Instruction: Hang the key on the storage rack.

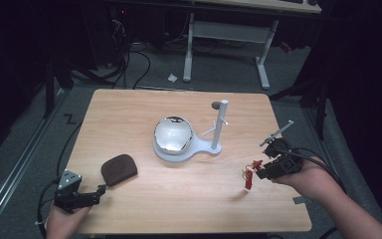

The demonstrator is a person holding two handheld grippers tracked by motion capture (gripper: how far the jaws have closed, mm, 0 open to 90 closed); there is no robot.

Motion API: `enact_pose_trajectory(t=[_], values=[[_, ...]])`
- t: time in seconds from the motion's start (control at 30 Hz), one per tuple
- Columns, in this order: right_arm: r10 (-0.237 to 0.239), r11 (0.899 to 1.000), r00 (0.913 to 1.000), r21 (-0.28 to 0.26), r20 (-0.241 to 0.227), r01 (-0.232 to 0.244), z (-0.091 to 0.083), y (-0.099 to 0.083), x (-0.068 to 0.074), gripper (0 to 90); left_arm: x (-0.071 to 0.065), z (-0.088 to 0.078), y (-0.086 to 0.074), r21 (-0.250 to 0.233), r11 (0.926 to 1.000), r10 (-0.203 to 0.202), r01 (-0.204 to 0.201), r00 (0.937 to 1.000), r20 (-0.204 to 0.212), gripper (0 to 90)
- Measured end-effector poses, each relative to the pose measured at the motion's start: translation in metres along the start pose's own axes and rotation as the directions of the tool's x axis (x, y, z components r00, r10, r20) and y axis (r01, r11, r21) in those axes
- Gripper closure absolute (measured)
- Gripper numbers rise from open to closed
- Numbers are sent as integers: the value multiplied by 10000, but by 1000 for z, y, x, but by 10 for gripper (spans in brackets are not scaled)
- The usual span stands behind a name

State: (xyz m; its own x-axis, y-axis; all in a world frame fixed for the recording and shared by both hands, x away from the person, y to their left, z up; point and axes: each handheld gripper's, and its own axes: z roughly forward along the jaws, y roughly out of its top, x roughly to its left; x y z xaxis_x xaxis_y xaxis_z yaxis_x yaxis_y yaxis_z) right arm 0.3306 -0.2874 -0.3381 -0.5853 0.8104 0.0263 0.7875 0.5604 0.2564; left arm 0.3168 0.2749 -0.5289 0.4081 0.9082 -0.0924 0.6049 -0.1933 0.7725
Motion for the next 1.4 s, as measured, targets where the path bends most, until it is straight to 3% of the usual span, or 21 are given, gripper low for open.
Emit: enact_pose_trajectory(t=[0.43,0.9,1.4], values=[[-328,9995,9994,-49,-57,327,-6,22,3,669,0,0,0,-32,10000,-1,1,10000,56,31],[-356,9985,9990,-396,275,367,-26,50,2,669,1,-1,-1,-88,9999,-76,77,9999,119,33],[-763,9940,9957,-745,521,801,-42,83,3,669,3,0,0,-82,9999,-110,111,9998,175,33]])
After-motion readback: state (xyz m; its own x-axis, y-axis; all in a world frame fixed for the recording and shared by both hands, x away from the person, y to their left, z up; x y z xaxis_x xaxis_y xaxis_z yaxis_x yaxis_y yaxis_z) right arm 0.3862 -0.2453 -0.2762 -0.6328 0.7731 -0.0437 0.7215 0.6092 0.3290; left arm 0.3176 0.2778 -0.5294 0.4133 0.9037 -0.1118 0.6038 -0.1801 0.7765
